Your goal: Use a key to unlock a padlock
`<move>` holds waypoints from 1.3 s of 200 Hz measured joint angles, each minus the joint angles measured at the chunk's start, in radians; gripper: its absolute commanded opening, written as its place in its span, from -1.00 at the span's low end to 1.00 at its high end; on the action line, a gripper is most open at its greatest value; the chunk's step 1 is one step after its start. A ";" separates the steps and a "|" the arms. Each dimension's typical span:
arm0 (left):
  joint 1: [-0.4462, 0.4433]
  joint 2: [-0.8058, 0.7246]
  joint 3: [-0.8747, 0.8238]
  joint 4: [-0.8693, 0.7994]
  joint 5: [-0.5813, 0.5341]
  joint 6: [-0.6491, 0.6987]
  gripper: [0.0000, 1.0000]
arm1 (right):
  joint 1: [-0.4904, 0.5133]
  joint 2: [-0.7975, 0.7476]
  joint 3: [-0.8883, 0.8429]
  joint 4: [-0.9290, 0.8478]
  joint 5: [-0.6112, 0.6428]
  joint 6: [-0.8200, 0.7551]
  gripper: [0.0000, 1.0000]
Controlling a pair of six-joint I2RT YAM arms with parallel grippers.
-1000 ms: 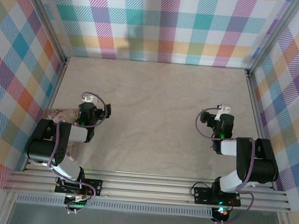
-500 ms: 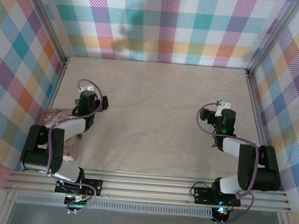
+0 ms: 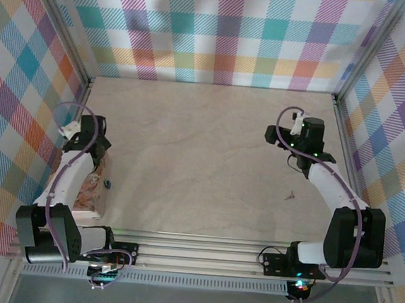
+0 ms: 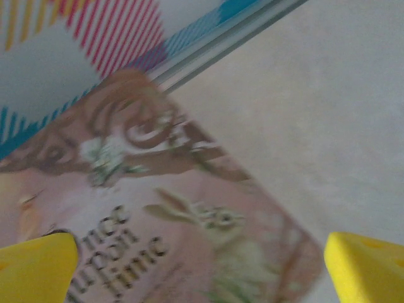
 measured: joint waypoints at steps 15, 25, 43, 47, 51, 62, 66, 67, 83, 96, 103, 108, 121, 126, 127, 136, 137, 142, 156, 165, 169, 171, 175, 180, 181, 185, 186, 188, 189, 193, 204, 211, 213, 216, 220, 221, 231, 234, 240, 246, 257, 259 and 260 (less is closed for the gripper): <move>0.031 0.002 -0.008 -0.024 0.040 -0.008 1.00 | 0.051 0.018 0.026 -0.048 -0.020 0.014 0.83; 0.032 0.012 -0.011 -0.031 0.072 -0.010 1.00 | 0.080 0.033 0.041 -0.069 -0.031 0.019 0.83; 0.032 0.043 -0.021 -0.031 0.132 -0.009 0.98 | 0.124 0.061 0.051 -0.095 -0.058 0.029 0.85; 0.032 0.050 -0.024 -0.030 0.143 -0.009 0.98 | 0.129 0.066 0.051 -0.102 -0.062 0.032 0.86; 0.032 0.058 -0.028 -0.030 0.154 -0.009 0.96 | 0.134 0.072 0.051 -0.109 -0.067 0.037 0.86; 0.031 0.070 -0.034 -0.019 0.165 -0.006 0.95 | 0.138 0.082 0.051 -0.124 -0.072 0.047 0.87; 0.029 0.069 -0.033 -0.014 0.169 -0.006 0.95 | 0.138 0.084 0.050 -0.129 -0.072 0.050 0.87; 0.029 0.069 -0.033 -0.013 0.171 -0.006 0.95 | 0.138 0.084 0.050 -0.130 -0.072 0.050 0.87; 0.019 0.077 -0.033 -0.006 0.173 -0.001 0.93 | 0.138 0.084 0.049 -0.139 -0.071 0.064 0.88; 0.000 0.083 -0.032 0.000 0.166 0.002 0.93 | 0.138 0.084 0.047 -0.138 -0.070 0.071 0.89; -0.014 0.089 -0.029 0.007 0.162 0.002 0.92 | 0.138 0.083 0.042 -0.138 -0.069 0.074 0.89; -0.025 0.095 -0.026 0.013 0.159 0.002 0.92 | 0.138 0.083 0.040 -0.138 -0.067 0.075 0.89; -0.063 0.116 -0.011 0.022 0.155 0.002 0.91 | 0.138 0.082 0.030 -0.141 -0.064 0.078 0.90; -0.079 0.126 -0.003 0.025 0.154 0.002 0.91 | 0.138 0.081 0.027 -0.143 -0.062 0.080 0.90; -0.082 0.127 -0.002 0.026 0.154 0.002 0.91 | 0.138 0.081 0.026 -0.143 -0.062 0.080 0.90; -0.115 0.145 0.010 0.034 0.151 0.001 0.91 | 0.138 0.079 0.022 -0.145 -0.058 0.081 0.90; -0.118 0.146 0.011 0.035 0.151 0.001 0.91 | 0.138 0.079 0.022 -0.146 -0.058 0.081 0.90; -0.136 0.154 0.018 0.039 0.150 0.001 0.91 | 0.138 0.078 0.021 -0.150 -0.056 0.080 0.90; -0.193 0.182 0.042 0.042 0.149 -0.003 0.91 | 0.138 0.076 0.021 -0.155 -0.050 0.080 0.92; -0.229 0.201 0.059 0.042 0.150 -0.008 0.91 | 0.138 0.074 0.021 -0.158 -0.045 0.078 0.92; -0.245 0.211 0.070 0.040 0.150 -0.010 0.91 | 0.138 0.072 0.021 -0.158 -0.043 0.076 0.92; -0.254 0.217 0.076 0.039 0.150 -0.011 0.91 | 0.138 0.072 0.021 -0.158 -0.041 0.076 0.92; -0.267 0.227 0.087 0.037 0.151 -0.014 0.91 | 0.138 0.072 0.021 -0.158 -0.040 0.075 0.93; -0.287 0.243 0.105 0.033 0.151 -0.018 0.91 | 0.138 0.071 0.021 -0.158 -0.037 0.072 0.93; -0.289 0.246 0.107 0.033 0.152 -0.018 0.91 | 0.138 0.071 0.021 -0.158 -0.035 0.073 0.93; -0.308 0.262 0.122 0.029 0.152 -0.021 0.91 | 0.138 0.071 0.021 -0.159 -0.032 0.072 0.93; -0.310 0.264 0.125 0.028 0.152 -0.021 0.91 | 0.138 0.071 0.021 -0.159 -0.032 0.072 0.93; -0.318 0.272 0.133 0.028 0.152 -0.021 0.91 | 0.138 0.071 0.021 -0.159 -0.031 0.072 0.94; -0.325 0.278 0.139 0.027 0.152 -0.022 0.91 | 0.138 0.071 0.021 -0.160 -0.030 0.072 0.93; -0.341 0.292 0.155 0.020 0.151 -0.023 0.91 | 0.138 0.071 0.021 -0.161 -0.027 0.072 0.93; -0.388 0.337 0.205 0.007 0.154 -0.025 0.91 | 0.138 0.071 0.021 -0.166 -0.021 0.069 0.94; -0.420 0.367 0.240 -0.005 0.157 -0.025 0.91 | 0.138 0.071 0.022 -0.168 -0.018 0.069 0.94; -0.429 0.375 0.251 -0.007 0.159 -0.025 0.91 | 0.138 0.071 0.022 -0.169 -0.018 0.069 0.94; -0.442 0.387 0.264 -0.010 0.161 -0.025 0.91 | 0.138 0.071 0.022 -0.171 -0.017 0.068 0.94; -0.462 0.403 0.284 -0.015 0.163 -0.025 0.91 | 0.138 0.071 0.022 -0.172 -0.018 0.068 0.94; -0.468 0.409 0.290 -0.016 0.164 -0.025 0.91 | 0.138 0.071 0.022 -0.172 -0.017 0.068 0.94; -0.516 0.448 0.339 -0.027 0.175 -0.024 0.88 | 0.138 0.071 0.023 -0.177 -0.016 0.068 0.94; -0.528 0.458 0.353 -0.029 0.179 -0.023 0.87 | 0.138 0.071 0.023 -0.179 -0.016 0.068 0.93; -0.552 0.478 0.381 -0.037 0.191 -0.018 0.86 | 0.138 0.071 0.024 -0.182 -0.016 0.069 0.93; -0.573 0.496 0.407 -0.043 0.205 -0.016 0.85 | 0.138 0.071 0.024 -0.183 -0.015 0.069 0.93; -0.603 0.526 0.455 -0.050 0.235 -0.010 0.84 | 0.138 0.070 0.026 -0.188 -0.015 0.069 0.92; -0.608 0.530 0.463 -0.052 0.240 -0.008 0.84 | 0.138 0.069 0.026 -0.188 -0.015 0.069 0.92; -0.610 0.532 0.468 -0.054 0.244 -0.008 0.84 | 0.138 0.069 0.026 -0.188 -0.015 0.069 0.92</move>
